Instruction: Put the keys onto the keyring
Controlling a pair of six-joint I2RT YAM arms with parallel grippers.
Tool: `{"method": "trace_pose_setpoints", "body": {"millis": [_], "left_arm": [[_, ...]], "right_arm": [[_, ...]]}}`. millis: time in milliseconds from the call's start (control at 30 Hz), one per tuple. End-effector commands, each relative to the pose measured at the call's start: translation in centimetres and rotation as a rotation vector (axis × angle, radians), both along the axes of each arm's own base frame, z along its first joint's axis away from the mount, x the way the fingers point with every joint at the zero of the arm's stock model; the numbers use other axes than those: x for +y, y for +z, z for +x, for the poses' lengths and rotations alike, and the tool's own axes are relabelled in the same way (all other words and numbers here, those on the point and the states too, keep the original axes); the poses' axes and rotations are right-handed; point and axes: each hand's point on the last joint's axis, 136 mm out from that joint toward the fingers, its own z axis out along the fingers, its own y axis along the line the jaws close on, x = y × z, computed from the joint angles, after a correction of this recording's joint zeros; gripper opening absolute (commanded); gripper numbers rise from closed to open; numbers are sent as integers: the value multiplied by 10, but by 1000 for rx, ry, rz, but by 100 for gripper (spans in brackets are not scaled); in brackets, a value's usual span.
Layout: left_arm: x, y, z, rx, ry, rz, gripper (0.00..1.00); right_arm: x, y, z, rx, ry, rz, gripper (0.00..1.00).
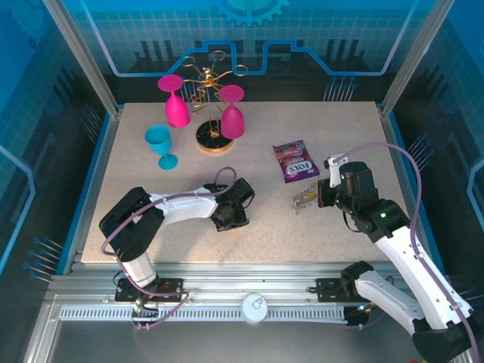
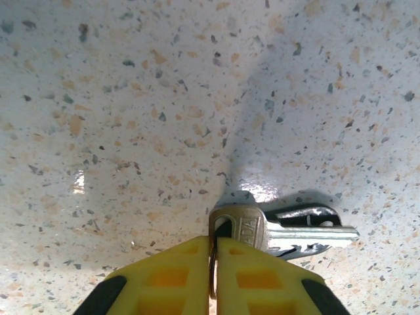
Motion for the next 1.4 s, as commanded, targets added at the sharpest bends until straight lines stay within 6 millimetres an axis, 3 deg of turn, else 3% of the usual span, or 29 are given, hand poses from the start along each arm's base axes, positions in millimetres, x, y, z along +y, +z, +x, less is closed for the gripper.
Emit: {"method": "trace_pose_setpoints", "body": {"millis": [0, 367, 700, 1367], "left_arm": [[12, 1, -9, 18, -20, 60, 9], [12, 12, -7, -15, -47, 86, 6], [12, 8, -10, 2, -42, 87, 18], [10, 15, -10, -6, -41, 80, 10]], "right_arm": [[7, 16, 1, -37, 29, 11, 0], [8, 16, 0, -36, 33, 12, 0], [8, 16, 0, -35, 36, 8, 0], [8, 16, -1, -34, 38, 9, 0]]}}
